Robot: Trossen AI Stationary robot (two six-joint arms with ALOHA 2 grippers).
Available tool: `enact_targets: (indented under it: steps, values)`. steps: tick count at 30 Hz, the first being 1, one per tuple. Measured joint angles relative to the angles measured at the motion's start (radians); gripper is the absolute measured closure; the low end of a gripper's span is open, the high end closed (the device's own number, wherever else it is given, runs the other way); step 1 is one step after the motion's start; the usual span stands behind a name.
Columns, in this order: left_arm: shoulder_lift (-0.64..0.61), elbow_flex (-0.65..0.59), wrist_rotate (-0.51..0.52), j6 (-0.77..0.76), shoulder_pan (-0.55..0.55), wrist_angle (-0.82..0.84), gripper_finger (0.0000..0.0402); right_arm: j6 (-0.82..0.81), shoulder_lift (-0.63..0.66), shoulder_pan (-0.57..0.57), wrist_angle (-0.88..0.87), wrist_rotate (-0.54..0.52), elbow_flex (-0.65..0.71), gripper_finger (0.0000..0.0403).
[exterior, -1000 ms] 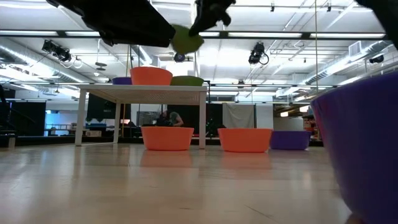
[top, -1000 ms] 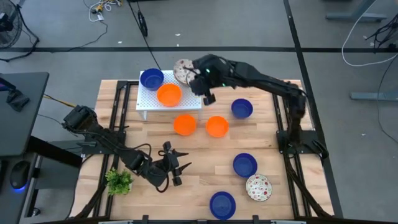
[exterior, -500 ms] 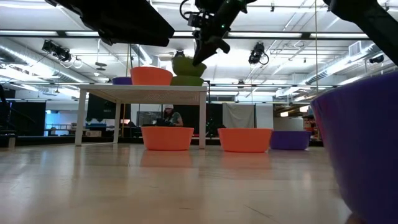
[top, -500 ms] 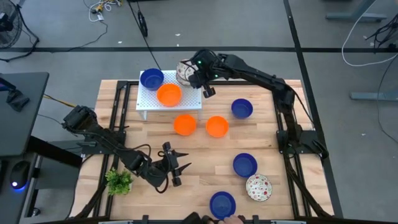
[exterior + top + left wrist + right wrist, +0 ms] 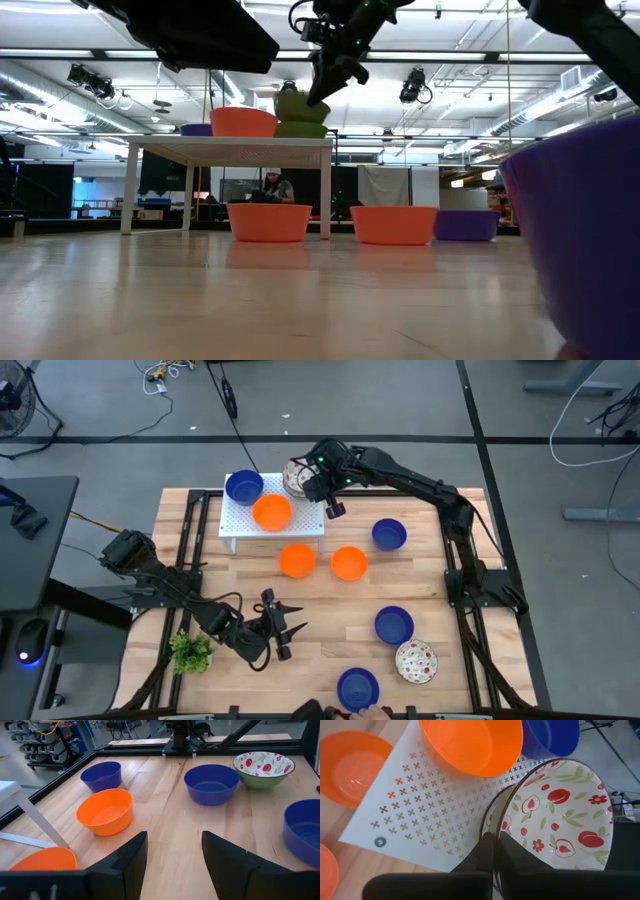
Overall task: Pick & Place Mini bowls
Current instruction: Stack the white bowl on top of the white bowl on the shelf
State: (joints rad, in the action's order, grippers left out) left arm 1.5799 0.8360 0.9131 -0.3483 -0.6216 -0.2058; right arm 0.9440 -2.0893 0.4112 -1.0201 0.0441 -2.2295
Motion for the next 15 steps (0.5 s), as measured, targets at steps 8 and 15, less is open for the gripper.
enact_targets:
  steps: [8, 15]
  values:
    - [0.0, 0.0, 0.0, 0.0, 0.0, -0.005, 0.0209, 0.004, -0.02, 0.007, -0.003, -0.001, 0.001, 0.0394]
    - [0.0, 0.0, 0.0, 0.001, 0.0, -0.008, 0.0209, 0.007, -0.041, 0.006, 0.02, -0.047, 0.001, 0.0394]
